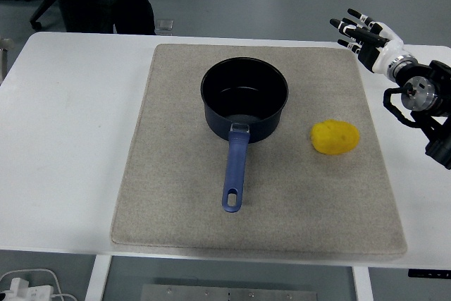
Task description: Put the potato in the blue pot
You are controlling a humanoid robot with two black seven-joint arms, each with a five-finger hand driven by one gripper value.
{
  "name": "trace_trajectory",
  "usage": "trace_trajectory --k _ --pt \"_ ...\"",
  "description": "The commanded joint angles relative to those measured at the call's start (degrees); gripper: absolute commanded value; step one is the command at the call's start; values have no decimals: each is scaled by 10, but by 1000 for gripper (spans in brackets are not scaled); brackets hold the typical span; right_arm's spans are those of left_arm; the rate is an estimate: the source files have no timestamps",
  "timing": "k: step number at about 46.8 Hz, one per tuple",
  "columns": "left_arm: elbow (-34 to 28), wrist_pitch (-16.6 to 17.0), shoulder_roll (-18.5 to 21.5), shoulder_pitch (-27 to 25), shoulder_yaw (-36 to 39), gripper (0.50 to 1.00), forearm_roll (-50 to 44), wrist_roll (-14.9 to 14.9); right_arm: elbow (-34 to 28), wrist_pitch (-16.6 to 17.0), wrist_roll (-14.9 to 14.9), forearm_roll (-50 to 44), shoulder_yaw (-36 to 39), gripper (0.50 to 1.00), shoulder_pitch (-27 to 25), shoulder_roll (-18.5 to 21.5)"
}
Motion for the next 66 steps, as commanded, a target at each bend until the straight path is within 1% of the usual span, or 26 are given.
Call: trace_trajectory --k 1,35,43,48,54,57,60,63,66 --pt "-2 0 0 0 -2 996 1 0 0 1 0 0 0 928 0 0" --pt "1 1 0 1 -2 996 -1 1 0 5 0 -1 -3 928 0 0" --pt "2 1 0 0 -2 996 0 1 1 10 1 -23 -3 928 -4 -1" --pt "2 2 0 1 -2 996 -1 1 1 30 2 -45 -3 928 -6 -9" --pt "2 2 0 1 -2 996 -1 1 1 51 6 -47 -3 928 -6 -20" --pt "3 1 0 1 -2 996 -1 1 2 67 7 -47 -3 928 -6 -35" --pt "2 1 0 1 -1 996 0 1 6 90 8 -47 -3 928 -6 -49" --pt "2 1 0 1 -1 996 -1 1 16 113 9 -49 -3 928 -11 -66" --pt "2 1 0 0 -1 996 -1 1 34 128 10 -51 -3 928 -19 -84"
